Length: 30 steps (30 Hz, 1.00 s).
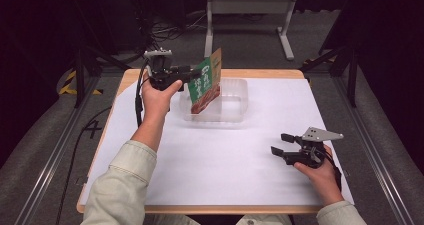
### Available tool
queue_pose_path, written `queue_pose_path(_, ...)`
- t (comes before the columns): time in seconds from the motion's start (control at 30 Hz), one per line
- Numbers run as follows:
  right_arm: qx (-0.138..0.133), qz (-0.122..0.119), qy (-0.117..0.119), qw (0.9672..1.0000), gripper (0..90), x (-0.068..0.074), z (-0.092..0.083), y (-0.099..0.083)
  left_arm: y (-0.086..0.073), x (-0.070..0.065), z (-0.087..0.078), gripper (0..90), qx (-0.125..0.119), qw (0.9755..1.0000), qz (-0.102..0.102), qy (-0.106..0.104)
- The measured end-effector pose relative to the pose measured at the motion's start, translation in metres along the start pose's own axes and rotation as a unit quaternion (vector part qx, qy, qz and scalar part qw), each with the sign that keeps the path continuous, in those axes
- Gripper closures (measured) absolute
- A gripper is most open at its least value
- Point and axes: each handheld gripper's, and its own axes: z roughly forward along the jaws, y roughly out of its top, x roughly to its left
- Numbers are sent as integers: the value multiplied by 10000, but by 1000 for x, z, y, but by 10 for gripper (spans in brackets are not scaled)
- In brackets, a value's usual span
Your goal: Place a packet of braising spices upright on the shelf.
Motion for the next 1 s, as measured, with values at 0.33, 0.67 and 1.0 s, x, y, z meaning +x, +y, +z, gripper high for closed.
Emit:
queue_pose_path(0.33, -33, -49, 45, 10000, 300, 0, 6, 5, 3, -14, -28, 392, -404, 9986, 343, 37)
queue_pose_path(0.67, -48, -87, 66, 9999, 300, 0, 9, 10, -6, -33, -62, 379, -480, 9967, 644, -107)
queue_pose_path(1.0, -130, -21, -26, 9999, 299, -3, -3, 11, -44, -37, -105, 375, -393, 9944, 980, -11)
